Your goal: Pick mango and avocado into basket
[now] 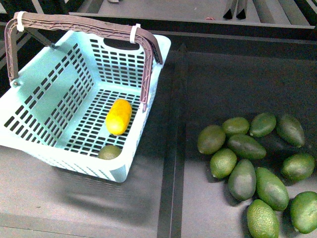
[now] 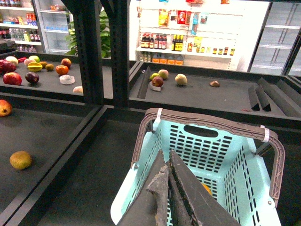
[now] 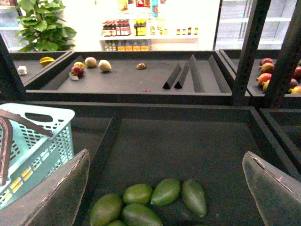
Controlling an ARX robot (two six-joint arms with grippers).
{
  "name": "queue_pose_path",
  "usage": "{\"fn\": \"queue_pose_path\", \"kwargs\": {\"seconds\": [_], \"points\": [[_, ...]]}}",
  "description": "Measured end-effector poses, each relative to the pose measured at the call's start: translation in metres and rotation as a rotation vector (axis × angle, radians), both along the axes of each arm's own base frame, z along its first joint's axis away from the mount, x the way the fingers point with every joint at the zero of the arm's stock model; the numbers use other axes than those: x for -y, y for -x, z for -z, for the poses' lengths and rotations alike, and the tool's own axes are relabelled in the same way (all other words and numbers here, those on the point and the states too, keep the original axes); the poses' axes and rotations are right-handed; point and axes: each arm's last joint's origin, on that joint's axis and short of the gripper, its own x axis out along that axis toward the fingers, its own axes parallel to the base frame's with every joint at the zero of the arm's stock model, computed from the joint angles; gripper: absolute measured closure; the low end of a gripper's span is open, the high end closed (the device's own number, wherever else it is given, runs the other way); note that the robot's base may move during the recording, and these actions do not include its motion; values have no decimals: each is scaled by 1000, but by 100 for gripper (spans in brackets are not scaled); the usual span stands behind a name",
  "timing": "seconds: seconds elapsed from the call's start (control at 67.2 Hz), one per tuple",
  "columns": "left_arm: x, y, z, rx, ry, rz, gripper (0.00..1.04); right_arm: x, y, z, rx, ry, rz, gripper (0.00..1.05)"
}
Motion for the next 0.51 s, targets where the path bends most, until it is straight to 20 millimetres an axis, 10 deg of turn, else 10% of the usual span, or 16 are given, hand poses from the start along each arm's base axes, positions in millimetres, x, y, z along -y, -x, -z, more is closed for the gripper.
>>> {"fn": "queue_pose_path", "kwargs": {"seconds": [0.253, 0.506], "points": [[0, 0, 0, 0, 1, 0, 102, 0, 0, 0, 0, 0, 0, 9], [0, 0, 0, 0, 0, 0, 48, 0, 0, 0, 0, 0, 0, 9]]}}
